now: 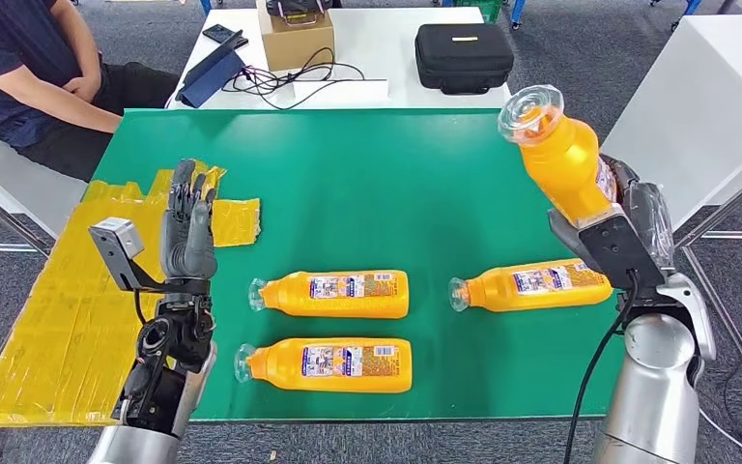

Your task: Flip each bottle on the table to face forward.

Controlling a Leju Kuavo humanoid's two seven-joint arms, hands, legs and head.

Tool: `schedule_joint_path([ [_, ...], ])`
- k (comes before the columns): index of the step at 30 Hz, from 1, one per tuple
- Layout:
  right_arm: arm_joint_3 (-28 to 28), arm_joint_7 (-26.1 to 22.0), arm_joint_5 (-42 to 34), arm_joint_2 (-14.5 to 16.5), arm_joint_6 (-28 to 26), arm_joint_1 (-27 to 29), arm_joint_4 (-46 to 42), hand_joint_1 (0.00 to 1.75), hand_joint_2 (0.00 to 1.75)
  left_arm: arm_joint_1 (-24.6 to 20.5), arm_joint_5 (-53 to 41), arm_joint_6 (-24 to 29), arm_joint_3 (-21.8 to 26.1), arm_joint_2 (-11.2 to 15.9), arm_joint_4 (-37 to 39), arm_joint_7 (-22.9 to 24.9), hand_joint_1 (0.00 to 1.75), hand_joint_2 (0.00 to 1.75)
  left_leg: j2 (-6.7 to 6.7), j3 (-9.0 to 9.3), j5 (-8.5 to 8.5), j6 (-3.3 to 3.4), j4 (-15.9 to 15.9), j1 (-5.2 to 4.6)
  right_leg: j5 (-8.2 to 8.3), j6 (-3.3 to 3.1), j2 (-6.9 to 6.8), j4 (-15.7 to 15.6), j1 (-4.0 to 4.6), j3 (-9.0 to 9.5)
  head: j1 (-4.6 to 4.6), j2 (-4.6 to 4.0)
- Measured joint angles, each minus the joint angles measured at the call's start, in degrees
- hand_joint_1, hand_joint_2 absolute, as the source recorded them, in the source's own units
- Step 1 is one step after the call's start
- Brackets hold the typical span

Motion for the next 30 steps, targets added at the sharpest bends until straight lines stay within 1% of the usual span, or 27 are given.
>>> schedule_joint_path([
  [4,0.84,0.02,-0.78,0.10,-0.25,-0.43,0.86,1.75,1.75,-0.31,0.20,-0.32,0.00,0.00,0.17,-0.02,0.00,1.75,0.00,-0.07,-0.01,0.01,0.00,-0.01,-0.01,0.01,0.00,0.00,-0.02,-0.04,0.01,0.00],
  [6,1.61,-0.27,-1.49,0.11,-0.96,-1.30,2.14,1.75,1.75,-0.75,1.08,-1.30,0.00,0.01,0.57,-0.04,0.00,1.75,0.01,-0.13,-0.01,0.01,0.00,-0.01,0.00,0.01,0.00,0.00,-0.03,-0.08,0.00,0.00],
  [7,2.44,-0.59,-1.57,0.11,-2.66,-2.42,3.86,1.75,1.75,-1.33,1.90,-2.15,-0.01,0.03,1.14,-0.11,0.00,1.75,0.02,-0.16,-0.01,0.01,-0.01,-0.01,0.01,0.01,0.01,0.01,-0.02,-0.10,0.00,0.00],
  [9,5.36,-1.06,-1.39,0.18,-8.99,-6.14,9.70,1.75,1.75,-3.19,3.85,-4.03,-0.08,0.08,2.87,-0.21,0.00,1.75,0.10,-0.16,0.04,-0.02,-0.01,-0.02,0.07,0.00,0.07,0.04,-0.02,-0.13,0.02,0.00],
  [12,12.49,-0.24,-2.53,0.97,-19.23,-12.73,21.26,1.75,1.75,-6.22,6.67,-6.39,-0.56,0.15,5.39,0.27,0.00,1.75,0.26,-0.05,0.14,-0.11,0.00,-0.01,0.19,-0.08,0.17,0.10,0.00,-0.15,0.01,0.00],
  [13,14.97,0.24,-3.10,1.43,-21.61,-14.63,24.97,1.75,1.75,-7.00,7.39,-6.99,-0.92,0.15,6.04,0.52,0.00,1.75,0.24,-0.03,0.17,-0.14,0.00,0.00,0.20,-0.10,0.17,0.12,0.01,-0.16,0.01,0.00],
  [15,19.00,1.13,-4.04,2.50,-24.61,-17.82,31.56,1.75,1.75,-8.14,8.35,-7.90,-1.86,0.09,7.09,0.93,0.00,1.75,0.12,-0.04,0.22,-0.18,0.01,0.03,0.20,-0.10,0.11,0.16,0.04,-0.18,0.01,0.00],
  [20,25.24,2.72,-4.85,5.28,-26.97,-23.48,45.10,1.75,1.75,-10.12,10.58,-9.25,-4.89,-0.67,8.73,2.07,0.00,1.75,0.06,-0.18,0.23,-0.20,0.01,0.08,0.20,-0.10,0.07,0.21,0.12,-0.30,0.01,0.00],
  [24,28.79,3.37,-4.82,7.77,-28.16,-27.40,55.93,1.75,1.75,-11.04,13.20,-10.85,-8.12,-1.75,9.36,3.32,0.00,1.75,0.05,-0.28,0.23,-0.20,0.02,0.07,0.20,-0.10,0.06,0.20,0.11,-0.42,0.01,0.00],
  [27,30.14,3.63,-4.78,9.58,-28.57,-28.74,60.95,1.75,1.75,-11.14,14.53,-11.89,-10.46,-2.78,9.45,4.14,0.00,1.75,0.01,-0.36,0.23,-0.20,0.02,0.07,0.20,-0.10,0.02,0.20,0.10,-0.48,0.01,0.00],
  [30,31.26,4.07,-4.51,11.11,-28.57,-29.56,63.99,1.75,1.75,-11.19,15.27,-12.13,-12.14,-3.60,9.45,4.38,0.00,1.75,0.05,-0.38,0.22,-0.19,0.02,0.07,0.20,-0.10,0.04,0.20,0.08,-0.52,0.01,0.00],
])
